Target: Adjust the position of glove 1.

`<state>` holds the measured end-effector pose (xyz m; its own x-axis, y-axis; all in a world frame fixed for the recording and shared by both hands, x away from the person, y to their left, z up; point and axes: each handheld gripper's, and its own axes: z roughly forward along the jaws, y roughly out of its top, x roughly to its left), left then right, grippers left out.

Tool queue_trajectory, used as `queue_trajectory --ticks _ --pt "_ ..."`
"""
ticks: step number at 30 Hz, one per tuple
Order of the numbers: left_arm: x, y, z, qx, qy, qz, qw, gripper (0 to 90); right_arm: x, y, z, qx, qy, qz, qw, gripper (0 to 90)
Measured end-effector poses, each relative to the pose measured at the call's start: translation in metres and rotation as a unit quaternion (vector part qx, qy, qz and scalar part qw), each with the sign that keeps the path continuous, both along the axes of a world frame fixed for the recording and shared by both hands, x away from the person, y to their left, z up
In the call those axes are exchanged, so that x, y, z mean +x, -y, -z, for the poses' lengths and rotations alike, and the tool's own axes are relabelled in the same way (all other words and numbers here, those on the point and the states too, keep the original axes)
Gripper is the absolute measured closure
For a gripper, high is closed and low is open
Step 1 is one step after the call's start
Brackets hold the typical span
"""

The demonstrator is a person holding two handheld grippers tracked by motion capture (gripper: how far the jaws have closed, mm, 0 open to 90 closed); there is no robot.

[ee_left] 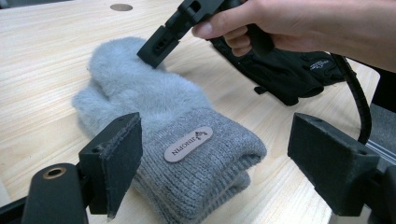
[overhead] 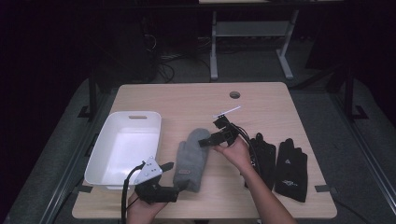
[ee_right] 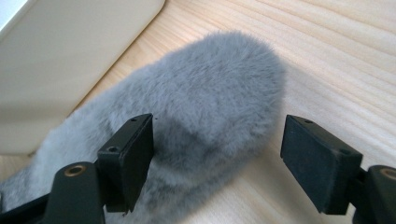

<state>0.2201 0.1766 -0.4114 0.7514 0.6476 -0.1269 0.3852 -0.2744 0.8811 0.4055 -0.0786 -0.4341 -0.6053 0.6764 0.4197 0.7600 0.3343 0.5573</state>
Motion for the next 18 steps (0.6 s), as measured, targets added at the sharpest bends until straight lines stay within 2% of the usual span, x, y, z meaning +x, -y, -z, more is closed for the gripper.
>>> queue_trajectory --ticks 6,13,18 --pt "0.0 0.001 0.0 -0.002 0.0 0.001 1.0 17.7 0.005 -0.003 0.012 0.007 -0.025 0.009 0.9996 23.1" --pt "-0.001 0.001 0.0 0.001 -0.002 0.005 1.0 17.7 0.007 -0.004 0.022 0.01 -0.038 0.012 0.9991 23.1" --pt "-0.001 0.002 0.0 0.002 -0.002 0.005 1.0 17.7 0.005 -0.004 0.028 0.027 -0.045 0.018 0.9984 30.2"
